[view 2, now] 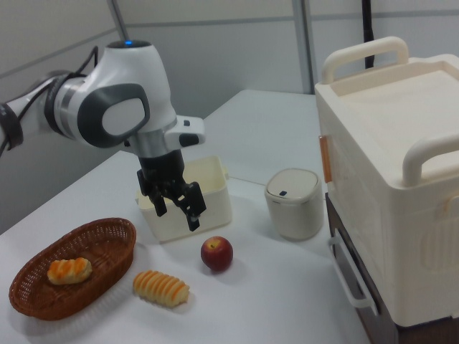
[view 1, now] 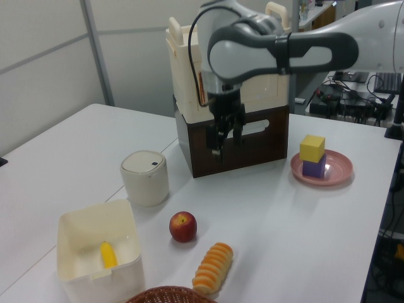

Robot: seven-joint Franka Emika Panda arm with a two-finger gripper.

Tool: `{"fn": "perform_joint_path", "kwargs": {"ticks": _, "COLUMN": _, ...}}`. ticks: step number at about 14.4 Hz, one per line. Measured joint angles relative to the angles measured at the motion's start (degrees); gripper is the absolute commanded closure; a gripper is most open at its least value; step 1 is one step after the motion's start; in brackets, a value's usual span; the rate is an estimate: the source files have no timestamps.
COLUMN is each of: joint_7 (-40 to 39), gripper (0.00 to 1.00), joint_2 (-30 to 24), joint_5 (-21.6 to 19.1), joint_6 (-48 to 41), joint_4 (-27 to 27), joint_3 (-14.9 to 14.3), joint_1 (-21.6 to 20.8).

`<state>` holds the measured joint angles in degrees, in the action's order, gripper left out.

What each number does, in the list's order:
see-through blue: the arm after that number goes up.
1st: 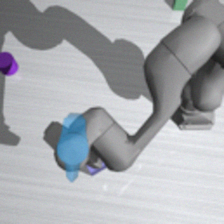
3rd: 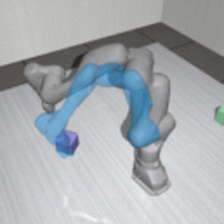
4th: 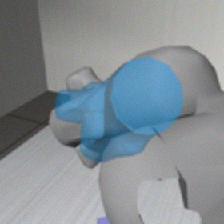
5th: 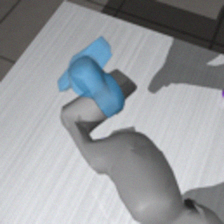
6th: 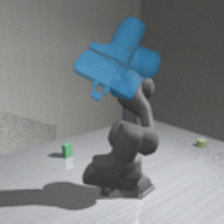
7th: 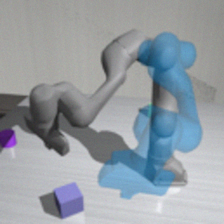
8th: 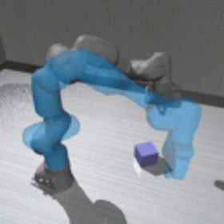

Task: Put the yellow cube on the table
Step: 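Move the gripper down onto the orange-striped bread roll and grasp it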

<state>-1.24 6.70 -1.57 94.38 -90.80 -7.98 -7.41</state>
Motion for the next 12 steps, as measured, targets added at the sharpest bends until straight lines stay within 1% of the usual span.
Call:
{"fn": "perform_joint_path", "kwargs": {"ticks": 3, "joint_7": 0.2, "gripper": 0.0, "joint_2": 0.04, "joint_5": -0.04, "joint_6": 5.39, "joint_4": -5.15, "joint_3": 0.18, "joint_1": -2.45}}
{"fn": "perform_joint_path", "kwargs": {"ticks": 5, "joint_7": 0.25, "gripper": 0.0, "joint_2": 0.1, "joint_5": -0.04, "joint_6": 6.87, "joint_4": -7.8, "joint_3": 0.46, "joint_1": -3.18}}
{"fn": "perform_joint_path", "kwargs": {"ticks": 7, "joint_7": 0.25, "gripper": 0.0, "joint_2": 0.17, "joint_5": -0.07, "joint_6": 8.26, "joint_4": -10.33, "joint_3": 1.85, "joint_1": -3.32}}
{"fn": "perform_joint_path", "kwargs": {"ticks": 9, "joint_7": 0.24, "gripper": 0.0, "joint_2": 0.38, "joint_5": -0.07, "joint_6": 12.71, "joint_4": -13.07, "joint_3": 2.97, "joint_1": -3.52}}
{"fn": "perform_joint_path", "kwargs": {"ticks": 11, "joint_7": 0.15, "gripper": 0.0, "joint_2": 1.69, "joint_5": -0.07, "joint_6": 14.33, "joint_4": -14.38, "joint_3": 3.74, "joint_1": -4.24}}
{"fn": "perform_joint_path", "kwargs": {"ticks": 12, "joint_7": -1.3, "gripper": 0.0, "joint_2": 2.49, "joint_5": -0.06, "joint_6": 14.92, "joint_4": -14.62, "joint_3": 4.5, "joint_1": -4.33}}
